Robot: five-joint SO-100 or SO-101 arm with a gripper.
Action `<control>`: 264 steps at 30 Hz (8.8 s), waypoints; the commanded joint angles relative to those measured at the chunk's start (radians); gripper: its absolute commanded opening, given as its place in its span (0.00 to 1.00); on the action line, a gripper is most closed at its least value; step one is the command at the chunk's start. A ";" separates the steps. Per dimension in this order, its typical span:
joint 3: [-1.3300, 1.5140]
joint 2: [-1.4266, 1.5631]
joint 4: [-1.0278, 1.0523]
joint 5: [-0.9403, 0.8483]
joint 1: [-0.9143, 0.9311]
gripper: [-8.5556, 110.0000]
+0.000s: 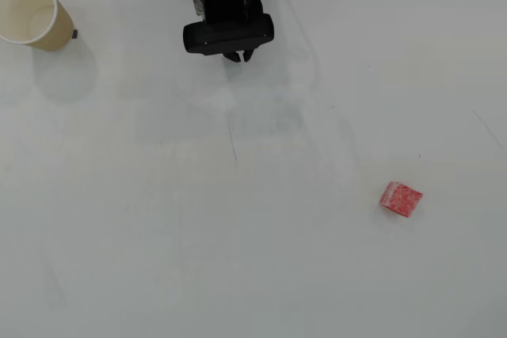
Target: Pick up the cube and drop it in the cup.
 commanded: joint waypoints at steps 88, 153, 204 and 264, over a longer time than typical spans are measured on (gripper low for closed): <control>0.034 0.043 -0.664 -0.006 -0.222 0.08; -0.052 -0.127 -0.772 0.005 -0.500 0.13; -1.035 -1.491 -1.155 0.008 -0.594 0.30; -1.606 -2.079 -1.184 0.034 -0.548 0.42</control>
